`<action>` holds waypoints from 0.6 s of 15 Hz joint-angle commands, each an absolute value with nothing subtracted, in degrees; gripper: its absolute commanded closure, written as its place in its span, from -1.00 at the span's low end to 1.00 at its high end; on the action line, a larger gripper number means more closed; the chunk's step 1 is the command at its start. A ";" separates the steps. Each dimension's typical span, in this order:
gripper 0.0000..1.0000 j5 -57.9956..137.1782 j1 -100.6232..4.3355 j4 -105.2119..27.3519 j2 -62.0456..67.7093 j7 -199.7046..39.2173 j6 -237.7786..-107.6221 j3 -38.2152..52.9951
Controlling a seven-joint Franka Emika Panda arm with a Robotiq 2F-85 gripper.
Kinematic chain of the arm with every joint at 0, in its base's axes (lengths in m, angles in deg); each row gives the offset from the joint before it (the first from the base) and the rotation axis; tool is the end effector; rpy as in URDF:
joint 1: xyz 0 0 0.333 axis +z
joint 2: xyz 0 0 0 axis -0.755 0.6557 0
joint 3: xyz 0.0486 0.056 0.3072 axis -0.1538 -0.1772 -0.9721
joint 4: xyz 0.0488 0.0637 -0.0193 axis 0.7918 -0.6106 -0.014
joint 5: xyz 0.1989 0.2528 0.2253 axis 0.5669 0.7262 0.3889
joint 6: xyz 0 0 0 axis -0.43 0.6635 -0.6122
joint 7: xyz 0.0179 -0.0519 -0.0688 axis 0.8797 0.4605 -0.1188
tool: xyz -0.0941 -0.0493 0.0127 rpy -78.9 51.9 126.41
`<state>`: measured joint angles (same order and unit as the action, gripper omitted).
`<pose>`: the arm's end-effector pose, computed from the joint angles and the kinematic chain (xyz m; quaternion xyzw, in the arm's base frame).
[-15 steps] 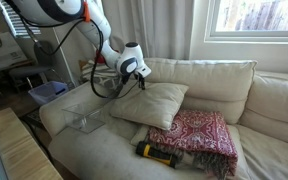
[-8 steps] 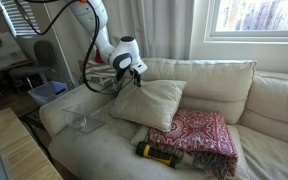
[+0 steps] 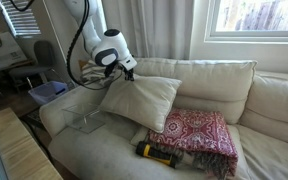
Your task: Pick up the white pillow from the red patterned blanket and put it on the left side of the couch
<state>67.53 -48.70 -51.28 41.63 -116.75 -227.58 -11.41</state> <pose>0.6298 0.1113 0.0664 -0.8312 0.4909 -0.1584 0.2075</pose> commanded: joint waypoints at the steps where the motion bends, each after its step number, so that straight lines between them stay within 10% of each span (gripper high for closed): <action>1: 0.99 67.31 -56.88 -65.17 31.95 -115.71 -234.52 -20.94; 9: 0.99 60.68 -65.94 -66.21 34.30 -116.92 -237.32 -32.85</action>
